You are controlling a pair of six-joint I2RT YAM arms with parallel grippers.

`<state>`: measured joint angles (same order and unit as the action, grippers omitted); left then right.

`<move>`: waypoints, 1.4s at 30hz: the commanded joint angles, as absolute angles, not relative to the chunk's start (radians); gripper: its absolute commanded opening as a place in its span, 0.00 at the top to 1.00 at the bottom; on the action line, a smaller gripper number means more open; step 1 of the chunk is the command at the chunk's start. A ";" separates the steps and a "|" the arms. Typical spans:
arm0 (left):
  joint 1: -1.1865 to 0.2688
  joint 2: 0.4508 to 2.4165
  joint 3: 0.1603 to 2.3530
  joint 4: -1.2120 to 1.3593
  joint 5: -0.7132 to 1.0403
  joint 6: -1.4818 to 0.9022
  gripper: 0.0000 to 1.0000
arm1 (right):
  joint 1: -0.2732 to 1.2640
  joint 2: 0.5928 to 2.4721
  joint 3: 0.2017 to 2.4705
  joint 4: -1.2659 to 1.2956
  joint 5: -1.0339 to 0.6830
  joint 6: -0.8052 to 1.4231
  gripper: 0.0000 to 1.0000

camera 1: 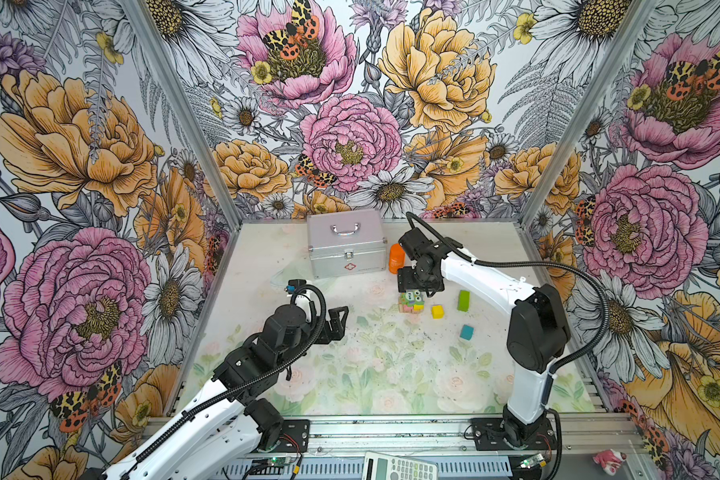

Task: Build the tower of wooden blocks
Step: 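Set the owl block against the stack, open and raise the right gripper, then move the right gripper over the yellow cube while the left arm reaches forward and back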

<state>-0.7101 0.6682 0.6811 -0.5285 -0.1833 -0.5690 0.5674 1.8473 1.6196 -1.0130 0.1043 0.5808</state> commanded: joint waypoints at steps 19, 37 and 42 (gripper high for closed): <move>-1.055 0.980 0.788 -0.351 -0.341 -0.642 0.01 | 0.459 1.159 0.980 -0.992 0.204 0.680 0.15; -1.128 1.341 1.042 -0.351 -0.285 -0.544 0.01 | 0.376 1.044 0.874 -0.990 0.134 0.677 0.15; -1.054 1.372 1.082 -0.363 -0.263 -0.538 0.01 | 0.373 1.116 0.894 -0.919 0.116 0.628 0.25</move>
<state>-1.0988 1.3659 1.0519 -0.3611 -0.2882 -0.5655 0.3782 1.0836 0.8627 -0.9890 0.1326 0.6674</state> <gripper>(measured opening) 0.989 0.770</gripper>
